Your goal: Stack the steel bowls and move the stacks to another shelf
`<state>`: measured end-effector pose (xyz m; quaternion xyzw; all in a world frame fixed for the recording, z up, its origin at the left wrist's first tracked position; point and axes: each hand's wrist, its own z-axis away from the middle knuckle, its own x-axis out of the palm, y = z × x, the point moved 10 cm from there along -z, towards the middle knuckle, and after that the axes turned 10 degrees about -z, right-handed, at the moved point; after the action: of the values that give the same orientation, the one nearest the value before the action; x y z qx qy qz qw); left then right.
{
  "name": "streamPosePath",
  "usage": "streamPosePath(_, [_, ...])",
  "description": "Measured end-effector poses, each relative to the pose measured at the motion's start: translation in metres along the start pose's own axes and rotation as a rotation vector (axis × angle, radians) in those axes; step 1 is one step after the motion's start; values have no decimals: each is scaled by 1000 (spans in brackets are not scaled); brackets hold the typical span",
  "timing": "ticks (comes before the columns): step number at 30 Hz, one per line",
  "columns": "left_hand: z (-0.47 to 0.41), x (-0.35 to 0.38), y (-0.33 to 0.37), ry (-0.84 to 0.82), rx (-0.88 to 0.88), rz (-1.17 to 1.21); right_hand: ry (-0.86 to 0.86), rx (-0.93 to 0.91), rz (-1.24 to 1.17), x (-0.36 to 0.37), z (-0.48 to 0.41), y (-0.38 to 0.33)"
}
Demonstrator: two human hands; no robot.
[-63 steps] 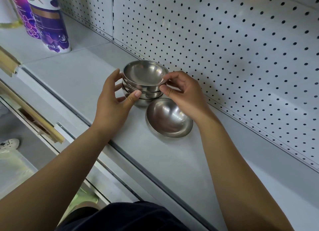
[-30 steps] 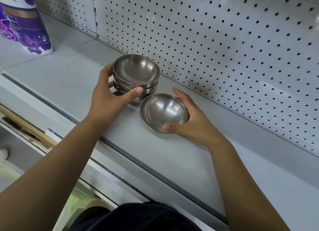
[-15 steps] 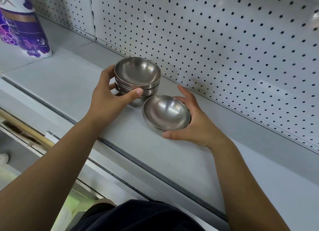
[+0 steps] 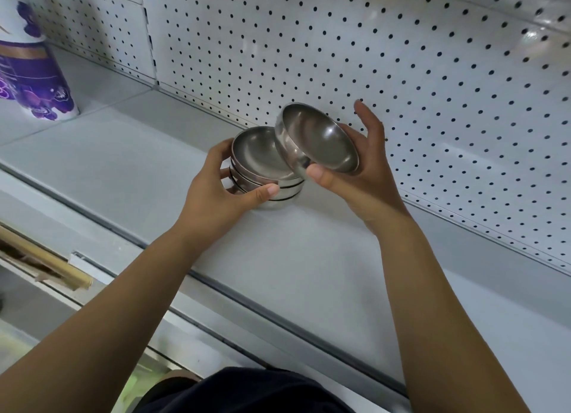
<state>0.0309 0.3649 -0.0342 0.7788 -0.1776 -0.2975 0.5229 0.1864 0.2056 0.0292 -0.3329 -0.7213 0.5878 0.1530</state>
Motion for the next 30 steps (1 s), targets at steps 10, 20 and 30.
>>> streamPosePath(10, [10, -2, -3, -21, 9, 35, -163, -14, 163, 36, -29, -7])
streamPosePath(20, [8, -5, -10, -22, 30, 25, -186, 73, 117, 52, -21, 10])
streamPosePath(30, [-2, -18, -20, -31, -26, 62, -49, 184, 17, 37, 6, 45])
